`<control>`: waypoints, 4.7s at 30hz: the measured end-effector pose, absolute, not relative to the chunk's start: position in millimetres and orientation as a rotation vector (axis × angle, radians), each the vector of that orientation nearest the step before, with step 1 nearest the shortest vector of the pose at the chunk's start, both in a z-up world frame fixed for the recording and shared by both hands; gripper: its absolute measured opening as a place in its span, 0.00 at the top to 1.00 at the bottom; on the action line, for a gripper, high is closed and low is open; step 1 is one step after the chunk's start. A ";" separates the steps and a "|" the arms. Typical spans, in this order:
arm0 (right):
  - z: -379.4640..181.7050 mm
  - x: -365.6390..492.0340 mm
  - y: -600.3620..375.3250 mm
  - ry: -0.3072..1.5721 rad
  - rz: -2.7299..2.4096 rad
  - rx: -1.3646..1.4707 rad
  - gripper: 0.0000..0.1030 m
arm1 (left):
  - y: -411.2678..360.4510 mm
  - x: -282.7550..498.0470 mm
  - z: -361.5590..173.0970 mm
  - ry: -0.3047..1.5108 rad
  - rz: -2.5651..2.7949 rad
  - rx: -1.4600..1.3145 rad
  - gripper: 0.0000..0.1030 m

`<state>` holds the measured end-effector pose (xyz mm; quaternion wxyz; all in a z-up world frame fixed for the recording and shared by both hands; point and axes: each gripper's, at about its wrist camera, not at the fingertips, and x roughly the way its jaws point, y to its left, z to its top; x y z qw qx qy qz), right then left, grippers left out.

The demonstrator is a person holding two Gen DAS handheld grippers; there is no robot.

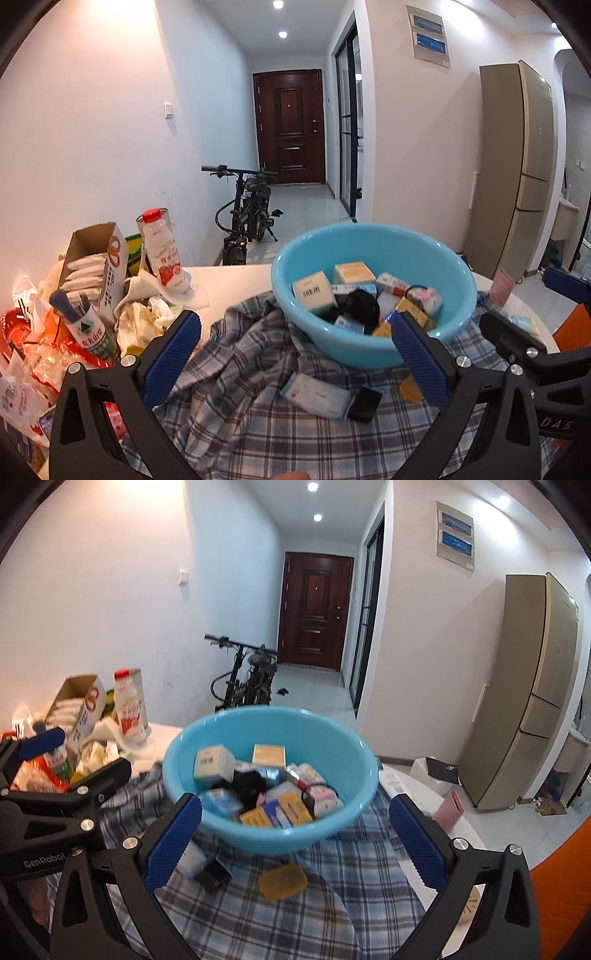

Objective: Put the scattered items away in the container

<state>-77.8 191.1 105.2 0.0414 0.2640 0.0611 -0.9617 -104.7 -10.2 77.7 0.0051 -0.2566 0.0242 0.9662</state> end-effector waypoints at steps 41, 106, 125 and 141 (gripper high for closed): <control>-72.5 -152.9 195.2 0.342 -2.614 1.264 0.15 | -4.1 -146.2 -59.1 0.216 2.859 -1.228 0.00; -13.2 -122.5 253.3 -0.007 -2.741 0.997 0.37 | 66.3 -144.2 -78.2 0.372 2.600 -1.117 0.66; -10.7 -121.3 252.3 0.000 -2.747 0.982 0.37 | 59.1 -129.3 -56.4 0.338 2.639 -1.046 0.71; 3.8 -114.8 252.5 -0.044 -2.741 0.940 0.37 | 35.2 -112.0 -5.9 0.223 2.734 -0.917 0.71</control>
